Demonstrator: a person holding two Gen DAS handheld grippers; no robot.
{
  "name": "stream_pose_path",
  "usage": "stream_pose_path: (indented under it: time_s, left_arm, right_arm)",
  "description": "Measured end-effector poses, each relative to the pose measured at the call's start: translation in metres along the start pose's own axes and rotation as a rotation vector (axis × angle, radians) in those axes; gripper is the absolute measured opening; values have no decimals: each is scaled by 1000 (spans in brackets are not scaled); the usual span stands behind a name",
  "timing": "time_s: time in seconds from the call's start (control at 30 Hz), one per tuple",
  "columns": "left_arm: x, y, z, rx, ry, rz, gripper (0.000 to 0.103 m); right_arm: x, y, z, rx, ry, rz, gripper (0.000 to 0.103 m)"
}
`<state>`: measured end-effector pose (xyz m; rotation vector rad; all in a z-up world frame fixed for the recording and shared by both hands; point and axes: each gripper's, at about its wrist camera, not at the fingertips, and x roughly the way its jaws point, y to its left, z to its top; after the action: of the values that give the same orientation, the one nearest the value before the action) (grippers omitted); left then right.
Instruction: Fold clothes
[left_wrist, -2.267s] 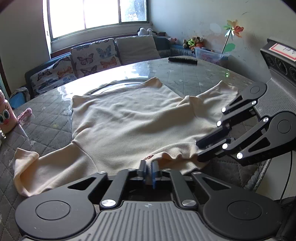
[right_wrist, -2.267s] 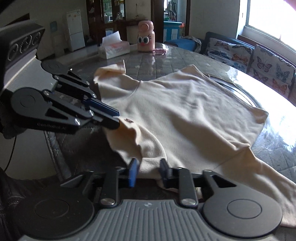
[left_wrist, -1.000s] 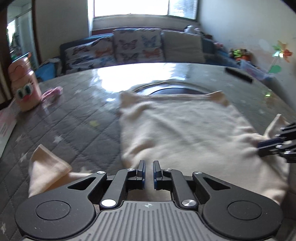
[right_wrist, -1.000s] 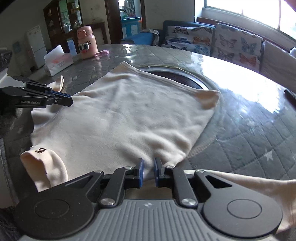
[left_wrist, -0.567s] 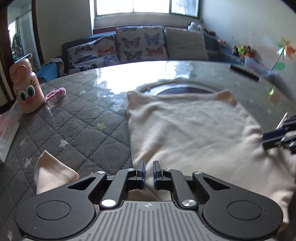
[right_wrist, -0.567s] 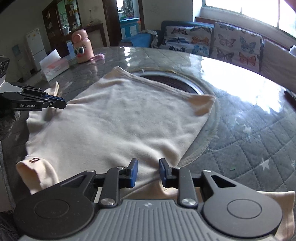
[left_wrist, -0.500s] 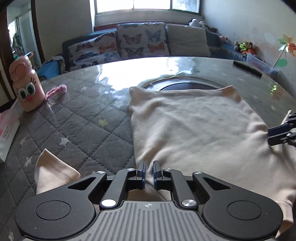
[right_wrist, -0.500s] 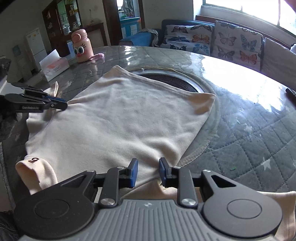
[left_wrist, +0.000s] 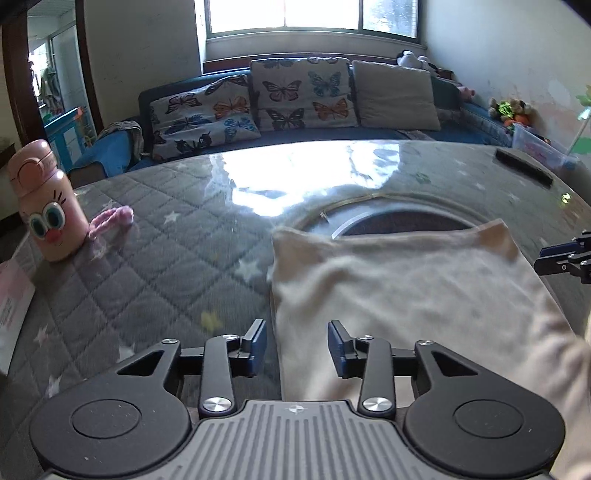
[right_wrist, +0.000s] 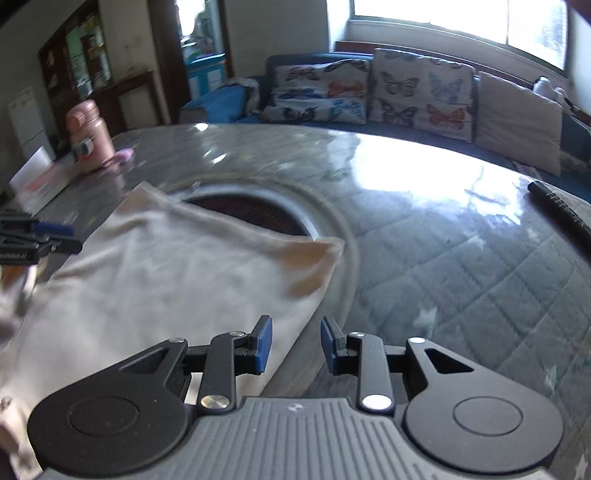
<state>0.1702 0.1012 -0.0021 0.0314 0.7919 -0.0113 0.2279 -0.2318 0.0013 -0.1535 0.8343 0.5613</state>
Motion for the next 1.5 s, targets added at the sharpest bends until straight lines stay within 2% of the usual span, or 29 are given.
stream_pose_path:
  time_s: [0.1,0.3,0.37,0.43,0.5,0.7,0.87,0.97,1.13,1.17,1.23,1.33,1.43,1.5]
  left_arm:
    - [14,0,13,-6,-6,8,47]
    - [44,3,28,-26,8,32,47]
    - [52,7,31,-41,14,31,45]
    - [58,10,32,-56,18,23,33]
    - [61,12,34,-51,8,24,11]
    - [60,16,41,-52,-38,41,6]
    - [68,26,55,-71,-58,64,6]
    - [79,29,58,-79,-39,77,7]
    - [81,30,58,-79,-26,82,11]
    - [79,29,57,-78,-26,84,12]
    - [71,28,56,-74,-32,86,15]
    - [53,21,52,-65,-45,66,28]
    - [29,6,43,-30,-63,34,33]
    - [12,-6,35,-7,-71,3,40]
  right_arm:
    - [16,-9,13,26,-5,-6,28]
    - [40,-19,24,52,9,-11,28]
    - [43,-21,26,55,7,-7,25]
    - [45,-21,28,56,8,-3,11]
    - [47,-22,29,52,8,-8,5]
    - [50,-22,42,31,-35,-29,3]
    - [62,-23,65,13,-60,-45,3]
    - [76,-23,75,6,-55,-54,3]
    - [92,-20,78,-12,-32,-64,6]
    - [91,-19,78,-15,-31,-65,9]
    - [83,-18,79,-22,-35,-64,10]
    - [59,-16,76,-41,-47,-68,11]
    - [32,-13,67,-53,-60,-69,15]
    - [8,-12,56,-59,-65,-68,19]
